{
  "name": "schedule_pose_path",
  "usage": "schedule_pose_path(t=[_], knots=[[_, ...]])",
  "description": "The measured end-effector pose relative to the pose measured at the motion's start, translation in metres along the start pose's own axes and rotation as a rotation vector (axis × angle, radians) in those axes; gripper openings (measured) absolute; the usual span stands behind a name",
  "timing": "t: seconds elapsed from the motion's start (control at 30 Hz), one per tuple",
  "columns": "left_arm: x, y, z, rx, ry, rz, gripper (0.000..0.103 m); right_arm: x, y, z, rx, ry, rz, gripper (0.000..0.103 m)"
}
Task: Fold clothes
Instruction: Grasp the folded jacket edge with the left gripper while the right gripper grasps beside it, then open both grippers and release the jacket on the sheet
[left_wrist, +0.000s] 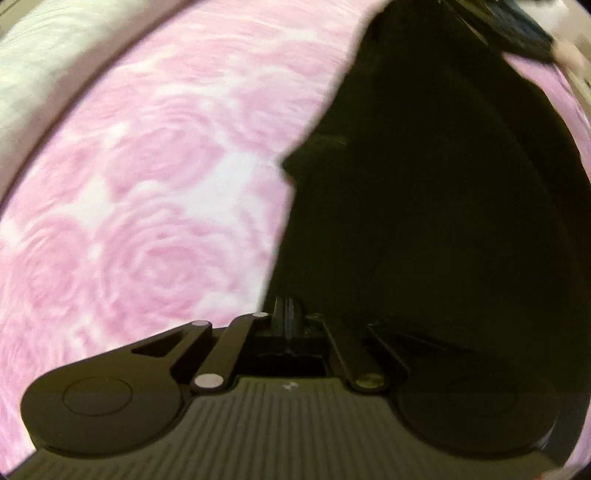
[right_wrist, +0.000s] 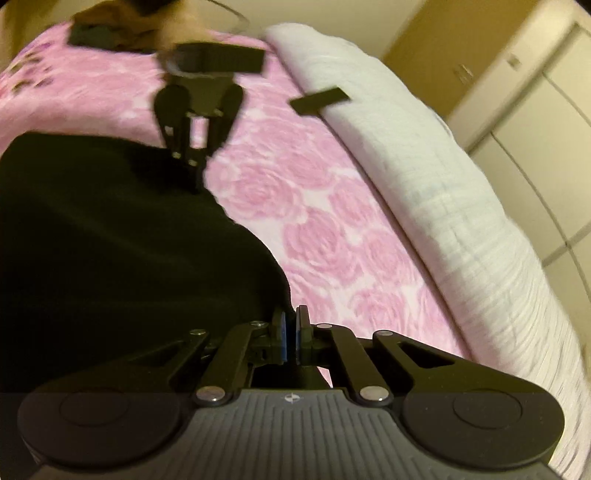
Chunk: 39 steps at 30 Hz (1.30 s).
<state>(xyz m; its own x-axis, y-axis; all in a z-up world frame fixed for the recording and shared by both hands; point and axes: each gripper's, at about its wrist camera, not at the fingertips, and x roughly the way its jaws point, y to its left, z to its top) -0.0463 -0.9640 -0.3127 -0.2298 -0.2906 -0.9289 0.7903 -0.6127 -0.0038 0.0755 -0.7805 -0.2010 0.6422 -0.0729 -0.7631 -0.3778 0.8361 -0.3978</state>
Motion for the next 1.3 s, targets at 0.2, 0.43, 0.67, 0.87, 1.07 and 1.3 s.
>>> schedule_pose_path(t=[0.2, 0.43, 0.67, 0.87, 1.07, 1.3], knots=[[-0.003, 0.018, -0.015, -0.097, 0.037, 0.056, 0.000, 0.048, -0.030, -0.005, 0.145, 0.072, -0.010, 0.000], [-0.008, 0.027, -0.031, -0.319, -0.006, 0.023, 0.014, 0.097, -0.018, -0.018, 0.209, 0.254, 0.126, 0.007], [0.000, 0.018, -0.048, -0.476, 0.007, 0.058, 0.042, 0.061, -0.017, -0.023, 0.325, 0.233, 0.116, 0.021], [0.010, 0.018, -0.050, -0.473, 0.022, 0.161, 0.045, 0.018, -0.002, -0.037, 0.448, 0.207, 0.022, 0.032], [0.001, 0.014, -0.050, -0.494, 0.034, 0.215, 0.045, -0.001, 0.006, -0.073, 0.632, 0.262, 0.015, 0.035], [-0.056, -0.036, -0.054, -0.493, -0.046, 0.258, 0.040, -0.047, 0.032, -0.100, 0.808, 0.234, 0.033, 0.035]])
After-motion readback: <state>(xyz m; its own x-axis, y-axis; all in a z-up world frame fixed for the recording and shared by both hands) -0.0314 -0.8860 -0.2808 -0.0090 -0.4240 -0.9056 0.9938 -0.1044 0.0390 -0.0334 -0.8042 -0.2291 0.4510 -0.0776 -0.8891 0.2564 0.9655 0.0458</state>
